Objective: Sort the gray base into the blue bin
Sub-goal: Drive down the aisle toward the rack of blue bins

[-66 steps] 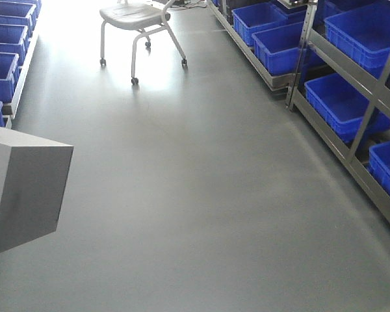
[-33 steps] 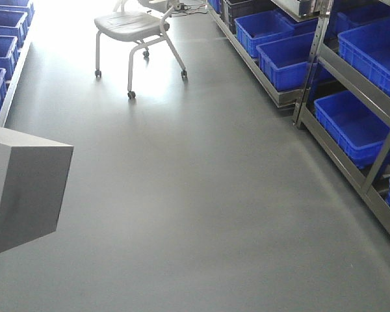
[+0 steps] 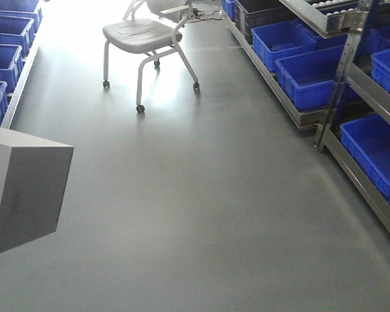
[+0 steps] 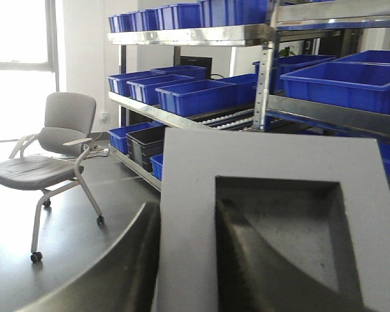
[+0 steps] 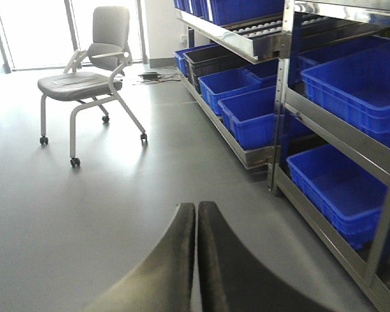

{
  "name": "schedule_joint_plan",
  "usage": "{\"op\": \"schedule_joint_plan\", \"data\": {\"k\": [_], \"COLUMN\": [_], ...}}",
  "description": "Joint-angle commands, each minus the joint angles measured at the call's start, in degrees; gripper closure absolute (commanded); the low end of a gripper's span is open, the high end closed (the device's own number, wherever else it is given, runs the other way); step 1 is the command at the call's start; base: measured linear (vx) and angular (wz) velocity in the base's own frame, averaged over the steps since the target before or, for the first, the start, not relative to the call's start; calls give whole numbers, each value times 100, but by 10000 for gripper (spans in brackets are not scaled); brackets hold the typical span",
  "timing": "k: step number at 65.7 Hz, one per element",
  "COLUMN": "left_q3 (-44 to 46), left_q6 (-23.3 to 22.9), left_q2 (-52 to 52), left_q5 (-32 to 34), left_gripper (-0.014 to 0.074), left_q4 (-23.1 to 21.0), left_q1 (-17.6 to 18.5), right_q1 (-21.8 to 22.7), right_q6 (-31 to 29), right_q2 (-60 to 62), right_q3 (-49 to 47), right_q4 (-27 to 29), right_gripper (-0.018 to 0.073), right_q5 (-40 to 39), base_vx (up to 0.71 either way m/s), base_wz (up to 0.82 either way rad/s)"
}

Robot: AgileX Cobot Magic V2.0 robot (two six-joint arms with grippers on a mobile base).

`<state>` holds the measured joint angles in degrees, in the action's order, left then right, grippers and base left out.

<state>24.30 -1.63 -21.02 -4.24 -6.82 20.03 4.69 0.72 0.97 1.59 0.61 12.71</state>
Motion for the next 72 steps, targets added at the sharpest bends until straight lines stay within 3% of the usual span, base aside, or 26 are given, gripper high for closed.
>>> {"op": "schedule_joint_plan", "data": {"k": [1, 51, 72], "left_q3": [178, 178, 178], "left_q6": [-80, -80, -80], "left_q2": [-29, -29, -29], "left_q5": [622, 622, 622], "left_gripper": [603, 603, 603], "left_q4": [-83, -83, -83], "left_q1": [27, 27, 27], "right_q1": [52, 52, 52], "right_q6": [-72, -72, -72], "right_q2": [10, 10, 10], "right_q3": [12, 12, 12], "right_q4": [-28, -28, -28], "right_gripper": [564, 564, 564], "right_q5": [-423, -423, -423], "base_vx": [39, 33, 27], "base_wz": [14, 10, 39]}}
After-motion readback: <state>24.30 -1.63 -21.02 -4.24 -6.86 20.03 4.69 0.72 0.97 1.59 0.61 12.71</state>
